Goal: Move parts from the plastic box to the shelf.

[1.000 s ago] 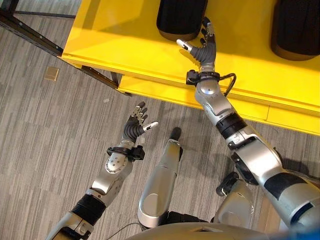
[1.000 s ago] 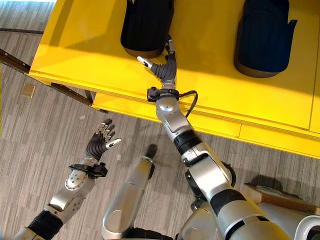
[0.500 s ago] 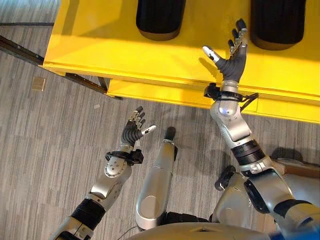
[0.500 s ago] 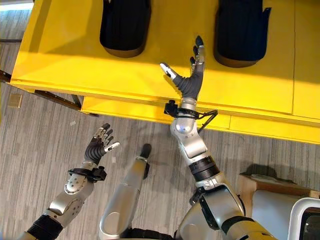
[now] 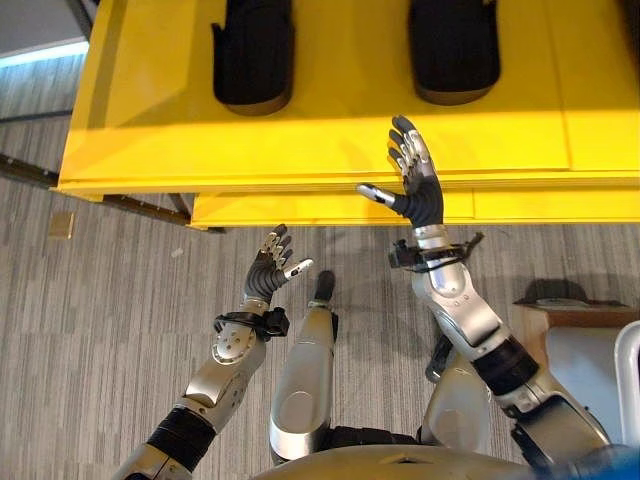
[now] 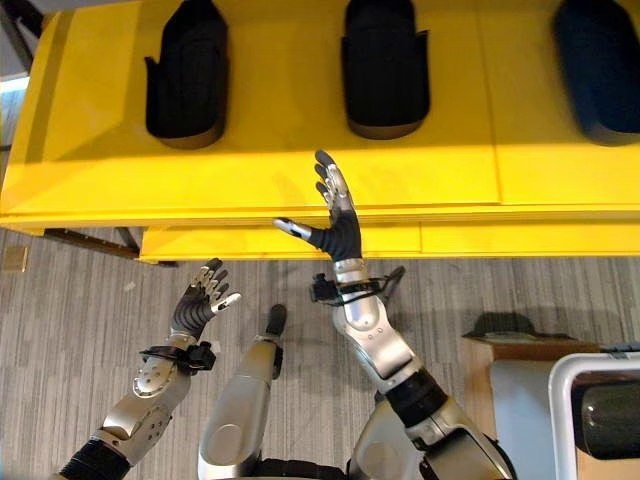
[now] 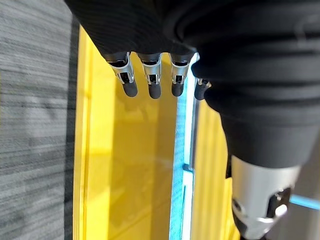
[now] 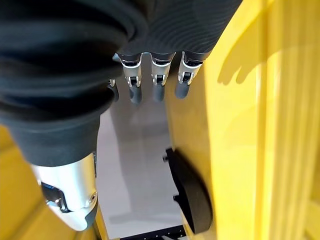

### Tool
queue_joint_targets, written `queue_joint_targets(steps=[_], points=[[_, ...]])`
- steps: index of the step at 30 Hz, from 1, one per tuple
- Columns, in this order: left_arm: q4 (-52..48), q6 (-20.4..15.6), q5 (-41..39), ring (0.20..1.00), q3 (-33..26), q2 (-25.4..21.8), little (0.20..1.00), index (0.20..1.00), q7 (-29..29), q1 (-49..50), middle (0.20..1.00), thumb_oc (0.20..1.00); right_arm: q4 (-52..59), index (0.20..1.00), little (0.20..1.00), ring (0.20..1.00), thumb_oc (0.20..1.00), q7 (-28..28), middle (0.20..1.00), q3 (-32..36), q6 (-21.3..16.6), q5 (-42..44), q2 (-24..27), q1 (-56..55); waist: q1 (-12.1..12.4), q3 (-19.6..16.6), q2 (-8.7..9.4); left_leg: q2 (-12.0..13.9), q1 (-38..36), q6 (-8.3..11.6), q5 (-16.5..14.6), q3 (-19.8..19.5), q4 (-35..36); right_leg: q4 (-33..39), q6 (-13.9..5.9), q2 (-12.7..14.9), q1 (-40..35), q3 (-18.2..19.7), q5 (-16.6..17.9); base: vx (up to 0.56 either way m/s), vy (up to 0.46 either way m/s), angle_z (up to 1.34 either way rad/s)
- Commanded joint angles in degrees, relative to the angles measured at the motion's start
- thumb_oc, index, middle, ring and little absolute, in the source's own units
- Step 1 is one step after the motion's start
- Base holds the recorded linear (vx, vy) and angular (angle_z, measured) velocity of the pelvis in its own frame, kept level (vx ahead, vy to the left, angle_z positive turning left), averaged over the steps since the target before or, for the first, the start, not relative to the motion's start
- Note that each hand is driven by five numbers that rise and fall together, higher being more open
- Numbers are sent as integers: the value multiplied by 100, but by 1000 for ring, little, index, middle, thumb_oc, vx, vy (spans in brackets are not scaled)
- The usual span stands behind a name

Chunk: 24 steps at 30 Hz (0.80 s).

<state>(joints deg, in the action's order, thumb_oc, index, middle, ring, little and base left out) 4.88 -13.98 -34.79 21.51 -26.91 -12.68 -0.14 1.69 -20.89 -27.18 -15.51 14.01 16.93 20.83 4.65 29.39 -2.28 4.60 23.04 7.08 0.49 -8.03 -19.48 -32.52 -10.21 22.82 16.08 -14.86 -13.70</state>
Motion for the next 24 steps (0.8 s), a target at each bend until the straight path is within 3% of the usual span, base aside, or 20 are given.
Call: queue_joint_targets(steps=[1, 5, 11, 15, 17, 19, 21, 22, 24], points=[[-135, -261, 212, 1000, -283, -18, 1000, 1000, 267, 234, 1000, 1000, 381, 1000, 1000, 1000, 1000, 531, 1000, 271, -394, 82, 339, -266, -222, -617, 65, 619, -578, -71, 266, 445, 657, 458, 366, -526, -72, 88, 321, 41, -181, -63], [-112, -304, 288, 1000, -592, 74, 1000, 1000, 343, 389, 1000, 1000, 471, 1000, 1000, 1000, 1000, 811, 1000, 468, -368, 97, 774, -732, -379, -862, 70, 1076, -1070, -42, 783, 556, 1410, 447, 505, -949, -31, 313, 187, 13, -194, -56], [-181, -335, 353, 1000, -809, 194, 1000, 1000, 509, 604, 1000, 1000, 692, 1000, 1000, 1000, 1000, 1165, 1000, 862, -409, 242, 1200, -1313, -508, -1182, 69, 1577, -1450, 17, 1428, 766, 1912, 211, 752, -1597, 220, 656, -28, 3, -268, -48], [-61, -334, 341, 1000, -816, 303, 1000, 1000, 648, 614, 1000, 1000, 511, 1000, 1000, 1000, 1000, 1309, 1000, 952, -359, 260, 1288, -1582, -534, -1347, 106, 1608, -1546, -3, 1809, 688, 1794, 509, 858, -1879, 82, 866, 35, 47, -233, -52], [-63, -319, 334, 1000, -825, 374, 1000, 1000, 675, 610, 1000, 1000, 404, 1000, 1000, 1000, 1000, 1319, 1000, 996, -316, 270, 1253, -1713, -486, -1432, 122, 1456, -1465, -60, 1912, 493, 1657, 905, 902, -1993, -31, 959, 202, 69, -181, -44], [-42, -294, 338, 1000, -871, 421, 1000, 1000, 701, 617, 1000, 1000, 287, 1000, 1000, 1000, 1000, 1359, 1000, 1041, -270, 370, 1144, -1905, -460, -1487, 209, 1070, -1440, -168, 1742, 320, 1585, 1465, 908, -2040, -321, 1012, 391, 107, -215, -30], [26, -282, 345, 1000, -878, 465, 1000, 1000, 753, 629, 1000, 1000, 295, 1000, 1000, 1000, 1000, 1458, 1000, 1139, -228, 421, 1101, -2123, -509, -1598, 241, 584, -1384, -283, 1327, 433, 1663, 2009, 873, -2110, -597, 966, 648, 126, -199, -10], [75, -288, 368, 1000, -880, 475, 1000, 1000, 760, 648, 1000, 1000, 262, 1000, 1000, 1000, 1000, 1523, 1000, 1163, -202, 486, 1059, -2198, -497, -1629, 266, 187, -1405, -373, 974, 445, 1683, 2376, 818, -2127, -812, 949, 781, 132, -133, 3], [77, -294, 421, 1000, -901, 494, 1000, 1000, 781, 762, 1000, 1000, 237, 1000, 1000, 1000, 1000, 1601, 1000, 1127, -175, 511, 988, -2298, -432, -1710, 281, -451, -1332, -492, 595, 199, 1667, 2688, 770, -2181, -951, 1006, 979, 126, -88, -4]])
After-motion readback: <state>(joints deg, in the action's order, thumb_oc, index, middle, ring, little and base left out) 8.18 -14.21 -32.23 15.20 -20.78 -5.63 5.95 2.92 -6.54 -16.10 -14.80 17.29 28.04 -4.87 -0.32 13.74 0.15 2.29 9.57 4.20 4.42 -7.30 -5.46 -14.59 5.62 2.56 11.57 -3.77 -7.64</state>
